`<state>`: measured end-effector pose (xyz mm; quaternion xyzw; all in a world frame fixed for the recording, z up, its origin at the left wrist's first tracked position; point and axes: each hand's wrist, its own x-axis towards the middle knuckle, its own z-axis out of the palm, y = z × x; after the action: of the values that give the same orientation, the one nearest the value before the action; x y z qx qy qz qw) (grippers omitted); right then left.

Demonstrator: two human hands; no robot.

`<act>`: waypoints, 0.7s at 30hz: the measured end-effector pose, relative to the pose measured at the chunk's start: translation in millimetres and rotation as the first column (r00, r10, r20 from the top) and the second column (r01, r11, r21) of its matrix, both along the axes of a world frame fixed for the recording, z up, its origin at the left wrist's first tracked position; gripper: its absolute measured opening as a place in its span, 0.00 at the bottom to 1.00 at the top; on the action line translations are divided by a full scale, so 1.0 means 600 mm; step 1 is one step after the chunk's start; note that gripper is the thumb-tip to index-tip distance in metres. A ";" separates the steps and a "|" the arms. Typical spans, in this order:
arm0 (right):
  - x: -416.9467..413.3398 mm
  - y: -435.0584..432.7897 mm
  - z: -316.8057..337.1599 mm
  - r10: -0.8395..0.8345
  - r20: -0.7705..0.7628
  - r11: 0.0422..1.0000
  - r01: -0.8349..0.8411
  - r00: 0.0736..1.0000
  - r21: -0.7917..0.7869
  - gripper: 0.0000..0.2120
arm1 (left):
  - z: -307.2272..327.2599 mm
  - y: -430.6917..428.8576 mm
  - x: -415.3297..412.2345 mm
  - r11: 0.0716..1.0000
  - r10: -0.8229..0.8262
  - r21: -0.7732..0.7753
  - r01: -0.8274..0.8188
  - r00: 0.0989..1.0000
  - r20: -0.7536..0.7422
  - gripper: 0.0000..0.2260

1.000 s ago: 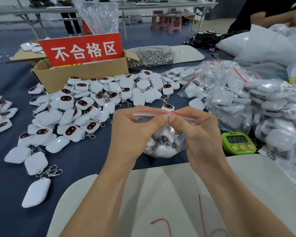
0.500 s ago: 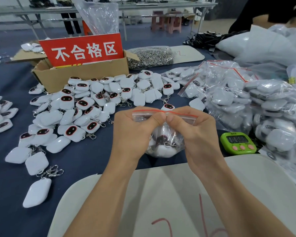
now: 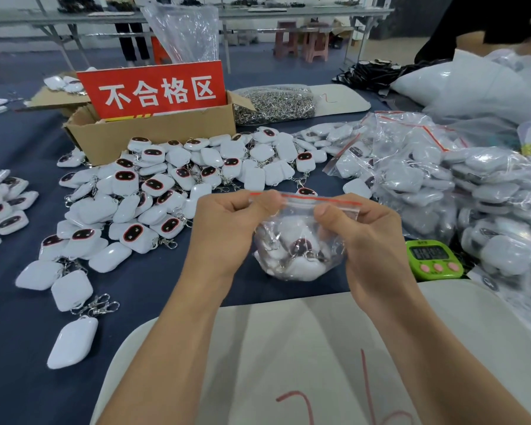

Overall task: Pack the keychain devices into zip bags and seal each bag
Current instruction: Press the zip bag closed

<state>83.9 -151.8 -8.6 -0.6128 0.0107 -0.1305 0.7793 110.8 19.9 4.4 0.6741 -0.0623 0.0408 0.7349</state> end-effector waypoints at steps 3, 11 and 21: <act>0.003 -0.002 0.000 0.034 0.003 0.999 -0.034 0.999 -0.007 0.06 | 0.000 0.018 0.004 0.999 -0.028 0.042 0.027 0.999 0.037 0.07; 0.002 -0.008 0.001 0.041 -0.008 0.999 -0.041 0.999 -0.011 0.07 | -0.007 0.018 0.006 0.997 0.082 -0.007 -0.082 0.997 0.014 0.04; 0.004 0.008 0.000 -0.086 0.021 0.994 0.087 0.996 -0.072 0.12 | -0.007 0.019 0.007 0.992 0.045 -0.115 -0.048 0.998 -0.034 0.11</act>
<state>86.4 -146.9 -8.5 -0.6384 0.0255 -0.1699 0.7503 115.0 31.4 0.1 0.6321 -0.0327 0.0510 0.7725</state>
